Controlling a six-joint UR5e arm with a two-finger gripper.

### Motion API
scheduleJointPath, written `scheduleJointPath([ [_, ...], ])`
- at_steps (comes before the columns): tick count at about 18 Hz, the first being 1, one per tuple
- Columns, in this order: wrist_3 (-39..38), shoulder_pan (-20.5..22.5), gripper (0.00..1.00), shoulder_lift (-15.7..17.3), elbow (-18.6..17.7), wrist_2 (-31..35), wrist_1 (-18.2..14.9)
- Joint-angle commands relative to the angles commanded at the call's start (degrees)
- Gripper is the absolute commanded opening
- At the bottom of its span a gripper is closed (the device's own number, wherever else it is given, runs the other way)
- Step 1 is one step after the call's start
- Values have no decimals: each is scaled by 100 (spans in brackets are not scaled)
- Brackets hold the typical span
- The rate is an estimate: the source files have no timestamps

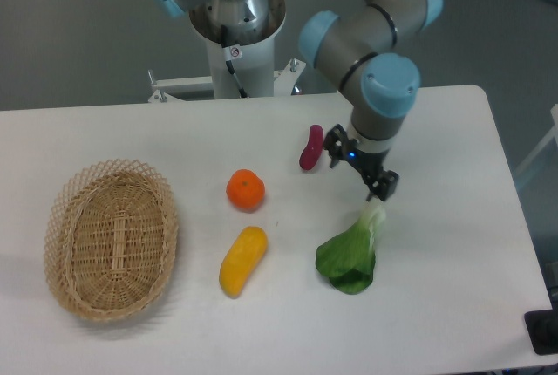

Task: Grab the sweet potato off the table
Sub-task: 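Move the open gripper over the purple sweet potato and lower it, then close the gripper around the purple sweet potato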

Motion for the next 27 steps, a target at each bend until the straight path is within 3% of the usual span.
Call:
scheduleJointPath([
  [4, 1, 9, 100, 132, -430, 18, 9],
  [11, -114, -26, 100, 211, -730, 53, 26],
  [17, -114, -35, 100, 176, -1020, 88, 632],
  [22, -114, -35, 100, 158, -1117, 316, 685],
  [27, -158, -44, 68, 150, -1152, 317, 686],
])
